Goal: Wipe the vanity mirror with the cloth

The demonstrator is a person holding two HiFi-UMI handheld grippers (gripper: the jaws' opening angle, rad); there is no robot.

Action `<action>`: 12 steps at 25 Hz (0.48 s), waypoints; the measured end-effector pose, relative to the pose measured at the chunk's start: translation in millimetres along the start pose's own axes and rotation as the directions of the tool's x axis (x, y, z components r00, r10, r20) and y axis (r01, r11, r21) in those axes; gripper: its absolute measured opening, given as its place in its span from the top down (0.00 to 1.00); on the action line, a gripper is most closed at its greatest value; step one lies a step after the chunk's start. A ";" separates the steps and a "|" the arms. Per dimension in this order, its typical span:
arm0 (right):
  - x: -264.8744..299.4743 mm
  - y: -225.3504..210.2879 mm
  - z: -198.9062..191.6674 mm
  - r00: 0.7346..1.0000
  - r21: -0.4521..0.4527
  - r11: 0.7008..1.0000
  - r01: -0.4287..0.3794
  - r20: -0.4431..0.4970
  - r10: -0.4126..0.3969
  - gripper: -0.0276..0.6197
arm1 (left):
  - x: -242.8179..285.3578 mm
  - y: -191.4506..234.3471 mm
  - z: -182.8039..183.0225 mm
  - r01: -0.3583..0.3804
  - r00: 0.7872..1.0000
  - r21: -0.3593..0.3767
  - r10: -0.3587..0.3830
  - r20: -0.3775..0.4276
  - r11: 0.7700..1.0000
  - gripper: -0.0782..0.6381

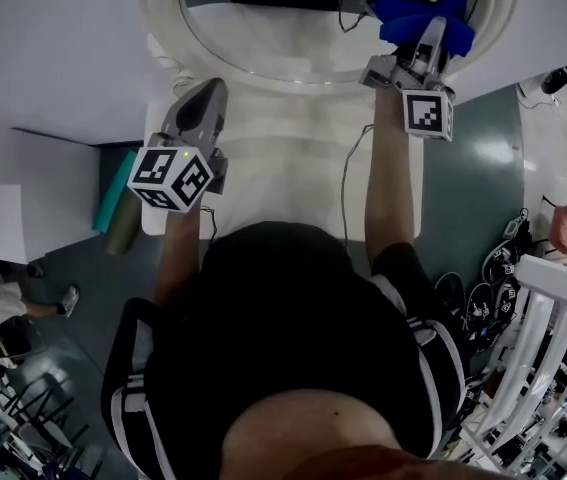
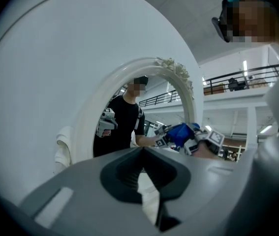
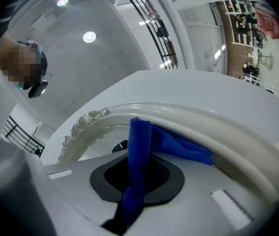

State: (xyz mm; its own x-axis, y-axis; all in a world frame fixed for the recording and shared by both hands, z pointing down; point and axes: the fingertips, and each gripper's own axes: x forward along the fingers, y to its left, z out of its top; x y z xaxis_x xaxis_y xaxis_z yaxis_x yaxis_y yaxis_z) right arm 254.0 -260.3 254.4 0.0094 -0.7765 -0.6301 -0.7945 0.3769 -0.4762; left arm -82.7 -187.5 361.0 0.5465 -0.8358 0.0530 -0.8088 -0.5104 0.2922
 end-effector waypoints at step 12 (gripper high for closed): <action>88.0 107.1 37.9 0.977 -0.471 0.865 -0.174 -0.190 0.093 0.91 | -1.2 0.1 -2.1 -0.003 1.000 -0.015 0.003 -0.002 1.000 0.88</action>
State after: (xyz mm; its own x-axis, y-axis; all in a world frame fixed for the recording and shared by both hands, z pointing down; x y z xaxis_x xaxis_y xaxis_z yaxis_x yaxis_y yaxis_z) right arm 192.7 -269.1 124.7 -0.1806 -0.8196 -0.5437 -0.9747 0.2233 -0.0129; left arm -82.9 -186.1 363.0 0.5449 -0.8367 0.0558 -0.8070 -0.5051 0.3060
